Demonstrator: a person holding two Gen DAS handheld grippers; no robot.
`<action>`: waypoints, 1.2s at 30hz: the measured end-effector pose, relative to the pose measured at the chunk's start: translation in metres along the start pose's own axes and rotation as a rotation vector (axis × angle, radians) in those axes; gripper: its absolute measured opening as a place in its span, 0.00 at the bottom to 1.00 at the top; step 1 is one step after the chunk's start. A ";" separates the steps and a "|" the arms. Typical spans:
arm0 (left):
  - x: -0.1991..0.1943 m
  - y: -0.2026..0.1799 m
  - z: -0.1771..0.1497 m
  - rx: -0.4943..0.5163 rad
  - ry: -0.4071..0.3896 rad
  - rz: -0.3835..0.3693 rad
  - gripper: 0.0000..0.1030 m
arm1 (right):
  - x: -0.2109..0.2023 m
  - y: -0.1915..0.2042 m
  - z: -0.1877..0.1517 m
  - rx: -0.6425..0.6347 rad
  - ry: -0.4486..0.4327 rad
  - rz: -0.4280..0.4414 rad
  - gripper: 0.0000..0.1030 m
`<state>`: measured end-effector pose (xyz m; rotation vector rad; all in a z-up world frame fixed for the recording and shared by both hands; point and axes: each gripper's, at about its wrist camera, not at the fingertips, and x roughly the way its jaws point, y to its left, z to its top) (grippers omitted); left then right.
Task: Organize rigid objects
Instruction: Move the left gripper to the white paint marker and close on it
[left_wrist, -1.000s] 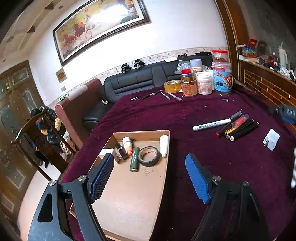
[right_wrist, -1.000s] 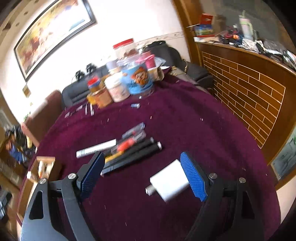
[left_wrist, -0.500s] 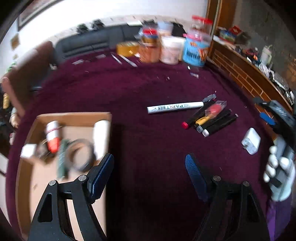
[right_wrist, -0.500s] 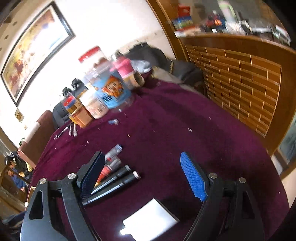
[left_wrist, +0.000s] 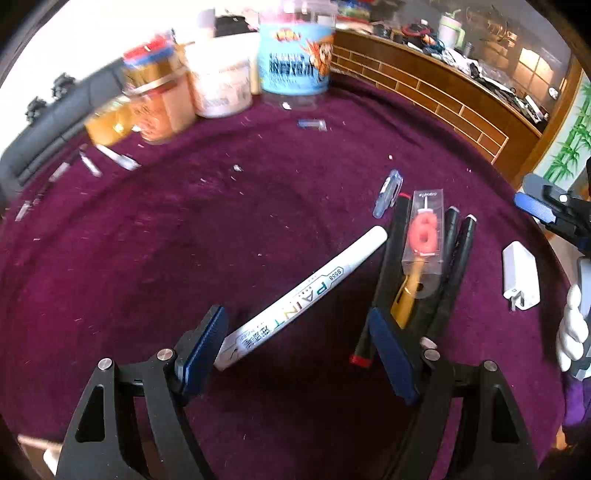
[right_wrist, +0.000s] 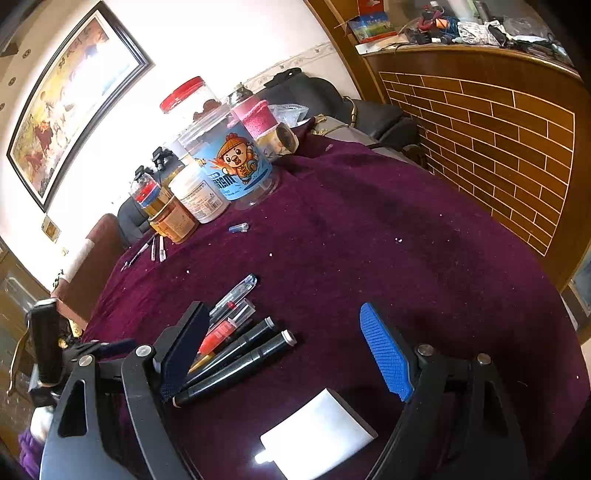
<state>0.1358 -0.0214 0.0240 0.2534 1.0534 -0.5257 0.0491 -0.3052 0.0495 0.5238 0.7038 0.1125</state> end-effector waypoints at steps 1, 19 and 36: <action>0.002 0.002 0.002 -0.007 -0.016 -0.007 0.72 | 0.000 0.000 0.000 0.001 0.004 0.001 0.82; -0.040 -0.048 -0.083 -0.125 0.011 0.067 0.10 | 0.006 -0.002 -0.002 0.015 0.036 0.006 0.82; -0.051 -0.095 -0.101 -0.131 -0.089 0.143 0.10 | 0.004 -0.016 0.001 0.064 0.022 -0.027 0.82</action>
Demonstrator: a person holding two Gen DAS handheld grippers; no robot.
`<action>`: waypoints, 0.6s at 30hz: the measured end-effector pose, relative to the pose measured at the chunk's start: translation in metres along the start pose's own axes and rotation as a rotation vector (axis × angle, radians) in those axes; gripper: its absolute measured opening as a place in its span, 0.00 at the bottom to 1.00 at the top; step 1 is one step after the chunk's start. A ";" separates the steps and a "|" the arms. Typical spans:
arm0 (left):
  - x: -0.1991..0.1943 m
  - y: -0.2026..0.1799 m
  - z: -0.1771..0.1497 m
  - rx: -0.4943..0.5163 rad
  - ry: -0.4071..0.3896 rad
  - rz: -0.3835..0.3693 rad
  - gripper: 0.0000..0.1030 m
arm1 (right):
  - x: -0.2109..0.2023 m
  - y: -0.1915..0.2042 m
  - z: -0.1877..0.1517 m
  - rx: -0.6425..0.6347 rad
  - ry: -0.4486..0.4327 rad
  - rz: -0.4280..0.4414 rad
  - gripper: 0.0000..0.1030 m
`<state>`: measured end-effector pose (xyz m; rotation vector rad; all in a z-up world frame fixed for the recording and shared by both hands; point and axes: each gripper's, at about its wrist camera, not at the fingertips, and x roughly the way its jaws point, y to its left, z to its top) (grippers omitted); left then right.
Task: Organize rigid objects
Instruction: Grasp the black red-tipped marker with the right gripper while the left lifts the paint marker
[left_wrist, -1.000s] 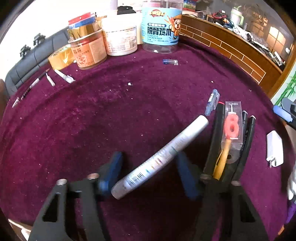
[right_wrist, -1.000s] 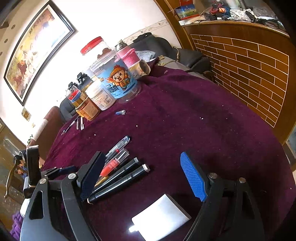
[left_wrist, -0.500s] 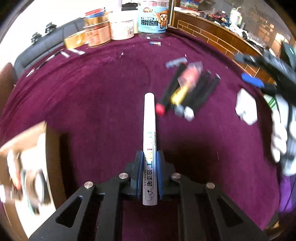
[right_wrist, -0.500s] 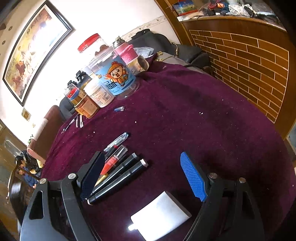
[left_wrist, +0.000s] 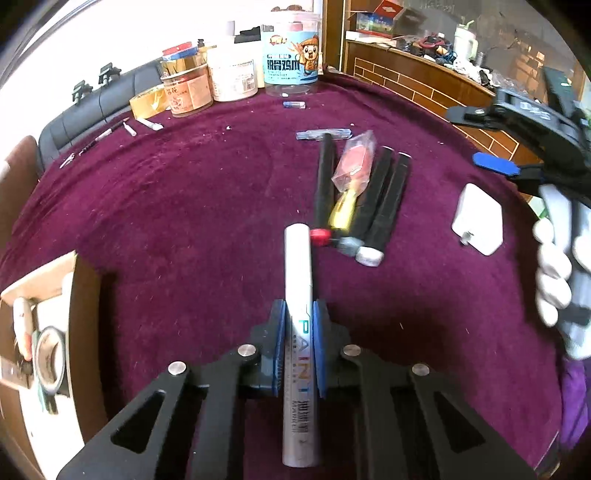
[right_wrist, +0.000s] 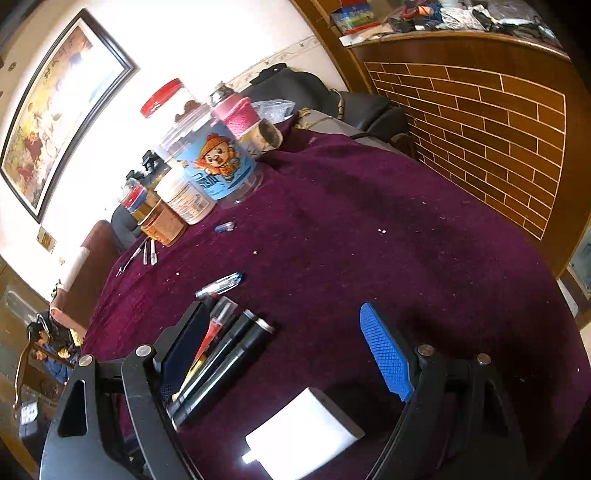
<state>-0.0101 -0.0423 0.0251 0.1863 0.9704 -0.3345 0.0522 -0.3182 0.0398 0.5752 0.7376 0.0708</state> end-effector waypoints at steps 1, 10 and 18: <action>-0.006 0.002 -0.003 -0.016 -0.006 -0.008 0.10 | 0.001 -0.001 0.000 0.005 0.004 0.001 0.82; -0.052 0.012 -0.024 -0.149 -0.102 -0.049 0.11 | 0.006 -0.003 -0.002 -0.020 0.000 -0.059 0.82; -0.122 0.016 -0.057 -0.171 -0.221 -0.137 0.11 | -0.003 -0.002 -0.004 -0.060 -0.069 -0.145 0.82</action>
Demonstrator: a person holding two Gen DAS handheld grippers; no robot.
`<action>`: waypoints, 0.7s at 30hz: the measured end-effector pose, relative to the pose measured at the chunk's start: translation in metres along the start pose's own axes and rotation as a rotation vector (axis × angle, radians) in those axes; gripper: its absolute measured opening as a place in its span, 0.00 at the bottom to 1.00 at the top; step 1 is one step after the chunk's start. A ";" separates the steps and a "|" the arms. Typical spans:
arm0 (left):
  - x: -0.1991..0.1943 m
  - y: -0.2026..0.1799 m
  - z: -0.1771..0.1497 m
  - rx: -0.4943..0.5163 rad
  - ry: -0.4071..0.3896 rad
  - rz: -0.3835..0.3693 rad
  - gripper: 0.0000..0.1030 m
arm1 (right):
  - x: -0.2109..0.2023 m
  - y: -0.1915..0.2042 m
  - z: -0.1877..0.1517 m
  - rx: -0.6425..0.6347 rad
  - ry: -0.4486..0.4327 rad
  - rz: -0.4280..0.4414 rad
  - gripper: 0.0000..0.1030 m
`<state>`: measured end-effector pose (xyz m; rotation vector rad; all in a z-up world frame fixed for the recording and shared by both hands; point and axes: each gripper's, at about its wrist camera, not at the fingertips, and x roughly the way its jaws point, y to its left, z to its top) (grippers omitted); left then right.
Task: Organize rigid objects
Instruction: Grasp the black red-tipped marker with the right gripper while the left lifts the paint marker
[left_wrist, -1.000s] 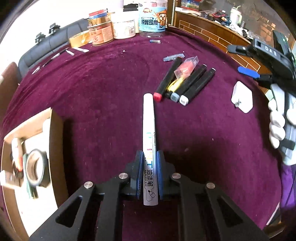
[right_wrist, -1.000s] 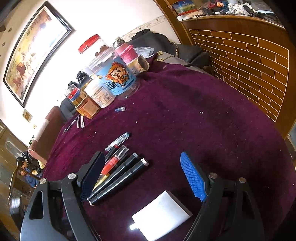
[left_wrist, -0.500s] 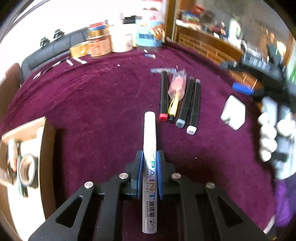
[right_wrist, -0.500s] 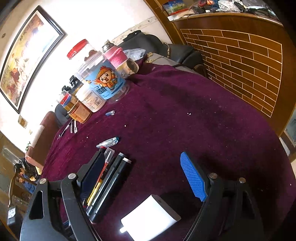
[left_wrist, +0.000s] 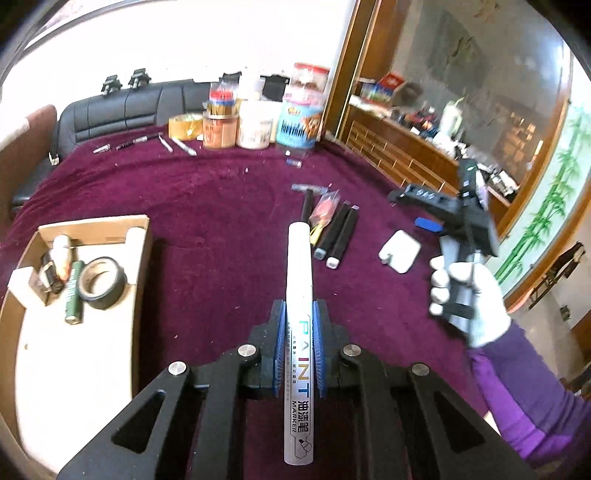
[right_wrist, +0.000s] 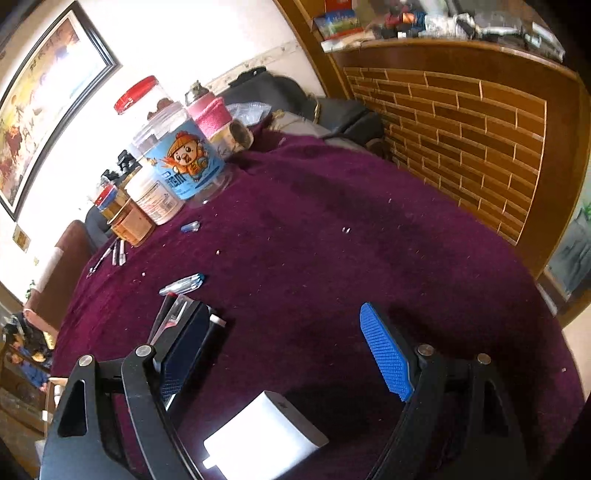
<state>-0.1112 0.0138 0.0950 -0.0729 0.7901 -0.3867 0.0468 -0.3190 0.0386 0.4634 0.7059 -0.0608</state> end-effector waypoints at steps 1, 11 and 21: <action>-0.004 0.001 0.000 -0.002 -0.006 -0.007 0.11 | -0.006 0.004 0.001 -0.022 -0.009 -0.012 0.82; -0.037 0.040 -0.007 -0.090 -0.105 -0.057 0.11 | -0.006 0.097 -0.010 -0.176 0.220 0.288 0.75; -0.063 0.096 -0.019 -0.180 -0.180 -0.065 0.11 | 0.095 0.157 -0.010 -0.228 0.413 0.145 0.61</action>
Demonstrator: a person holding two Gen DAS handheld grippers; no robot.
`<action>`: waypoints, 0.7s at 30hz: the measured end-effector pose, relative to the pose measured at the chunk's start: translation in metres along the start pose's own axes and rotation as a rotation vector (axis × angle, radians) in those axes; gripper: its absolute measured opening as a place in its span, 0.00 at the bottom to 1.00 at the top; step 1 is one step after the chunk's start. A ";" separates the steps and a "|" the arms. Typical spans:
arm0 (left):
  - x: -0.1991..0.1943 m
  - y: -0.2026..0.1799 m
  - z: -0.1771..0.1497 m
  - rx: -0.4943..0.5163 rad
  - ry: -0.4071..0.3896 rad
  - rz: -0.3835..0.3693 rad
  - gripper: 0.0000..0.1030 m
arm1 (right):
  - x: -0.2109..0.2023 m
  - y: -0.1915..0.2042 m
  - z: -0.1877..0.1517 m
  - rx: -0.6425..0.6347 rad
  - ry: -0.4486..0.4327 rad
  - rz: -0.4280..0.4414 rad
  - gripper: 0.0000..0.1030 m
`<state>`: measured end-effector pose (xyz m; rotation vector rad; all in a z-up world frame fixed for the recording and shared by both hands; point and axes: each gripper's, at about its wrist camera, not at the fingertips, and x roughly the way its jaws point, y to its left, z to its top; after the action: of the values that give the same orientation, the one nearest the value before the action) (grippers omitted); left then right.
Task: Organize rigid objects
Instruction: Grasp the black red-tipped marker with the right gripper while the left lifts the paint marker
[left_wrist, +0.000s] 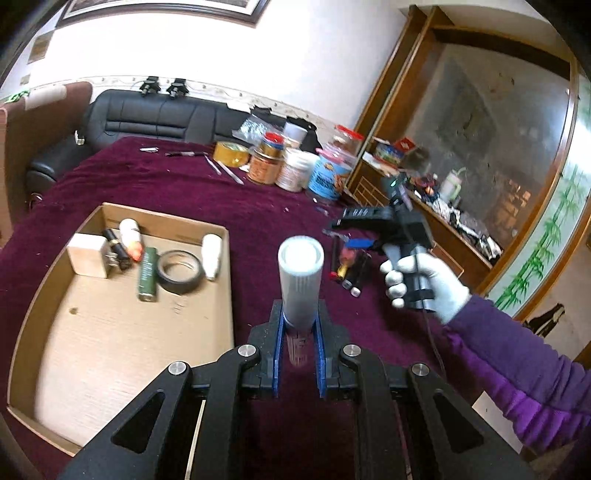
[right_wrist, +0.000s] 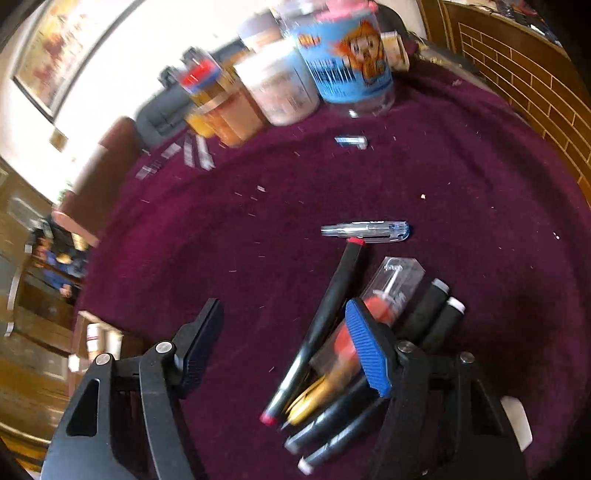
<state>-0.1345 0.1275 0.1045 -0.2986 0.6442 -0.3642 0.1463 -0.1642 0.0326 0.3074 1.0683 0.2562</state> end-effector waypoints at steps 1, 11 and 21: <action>-0.001 0.005 0.001 -0.011 -0.007 -0.008 0.11 | 0.005 0.004 0.001 -0.004 0.011 -0.013 0.59; -0.017 0.046 0.004 -0.072 -0.070 -0.039 0.11 | 0.023 0.035 -0.012 -0.114 0.000 -0.235 0.30; -0.055 0.058 -0.004 -0.087 -0.131 -0.001 0.11 | -0.028 0.010 -0.057 0.020 -0.092 -0.061 0.12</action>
<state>-0.1640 0.2013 0.1080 -0.4030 0.5316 -0.3155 0.0825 -0.1577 0.0339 0.3016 0.9880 0.1752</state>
